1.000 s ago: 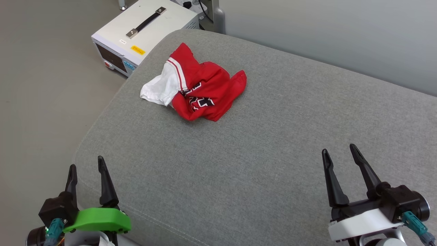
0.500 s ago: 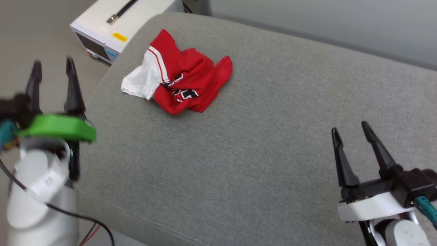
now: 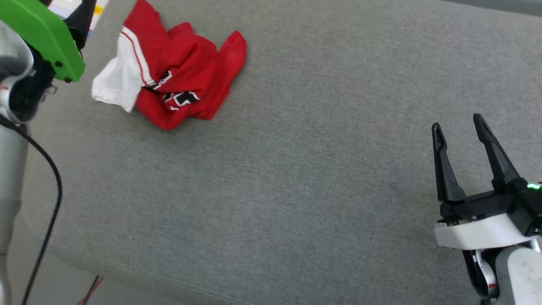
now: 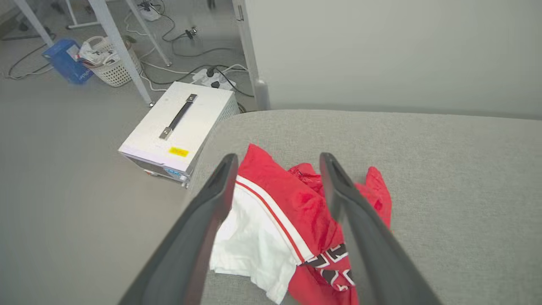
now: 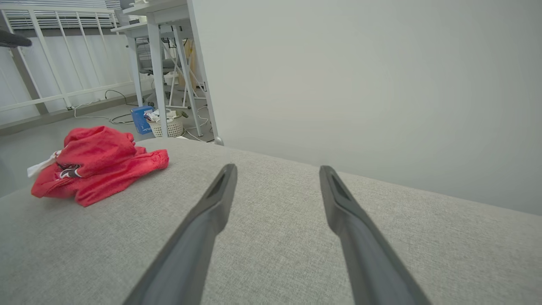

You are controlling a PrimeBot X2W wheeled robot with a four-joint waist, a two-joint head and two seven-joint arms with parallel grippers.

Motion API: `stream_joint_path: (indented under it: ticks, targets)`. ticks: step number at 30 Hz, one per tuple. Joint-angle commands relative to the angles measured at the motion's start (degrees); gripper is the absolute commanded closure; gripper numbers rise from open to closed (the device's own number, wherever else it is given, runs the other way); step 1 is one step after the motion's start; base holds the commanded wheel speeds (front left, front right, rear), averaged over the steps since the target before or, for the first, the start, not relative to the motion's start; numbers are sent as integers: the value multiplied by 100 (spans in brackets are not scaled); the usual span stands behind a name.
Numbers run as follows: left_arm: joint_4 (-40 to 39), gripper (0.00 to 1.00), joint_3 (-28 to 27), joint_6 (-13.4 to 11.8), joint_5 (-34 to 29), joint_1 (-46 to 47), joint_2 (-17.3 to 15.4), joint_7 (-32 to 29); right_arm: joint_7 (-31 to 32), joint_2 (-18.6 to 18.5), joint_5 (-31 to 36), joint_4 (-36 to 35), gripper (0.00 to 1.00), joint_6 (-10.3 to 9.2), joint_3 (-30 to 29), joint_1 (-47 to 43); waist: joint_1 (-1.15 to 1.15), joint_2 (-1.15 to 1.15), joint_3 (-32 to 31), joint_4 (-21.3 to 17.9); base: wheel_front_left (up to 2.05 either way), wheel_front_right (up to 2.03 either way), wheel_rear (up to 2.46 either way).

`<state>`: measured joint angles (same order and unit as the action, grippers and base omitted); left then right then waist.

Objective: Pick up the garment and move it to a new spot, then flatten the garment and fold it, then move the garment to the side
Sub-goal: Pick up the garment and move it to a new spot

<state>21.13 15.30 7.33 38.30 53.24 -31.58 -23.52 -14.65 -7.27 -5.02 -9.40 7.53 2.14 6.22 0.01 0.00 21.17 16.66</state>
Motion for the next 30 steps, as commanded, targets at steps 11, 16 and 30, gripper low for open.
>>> stream_joint_path:
  ticks: [11, 16, 30]
  targets:
    - [375, 0, 1650, 15, 1271, 464, -682, -1984, -35, -69, -54, 35, 0, -4, -104, 380, -1, 0, 925, -781, 0, 0, 0]
    - [1050, 0, 2164, 15, 1323, 338, -554, -2100, -35, -45, -83, 89, 0, -4, -98, 488, -1, 0, 1087, -913, 0, 0, 0]
    - [1419, 100, 3063, 15, 1323, 655, -638, -948, -35, 50, -123, 289, 0, -4, -133, 418, -1, 0, 616, -798, 0, 0, 0]
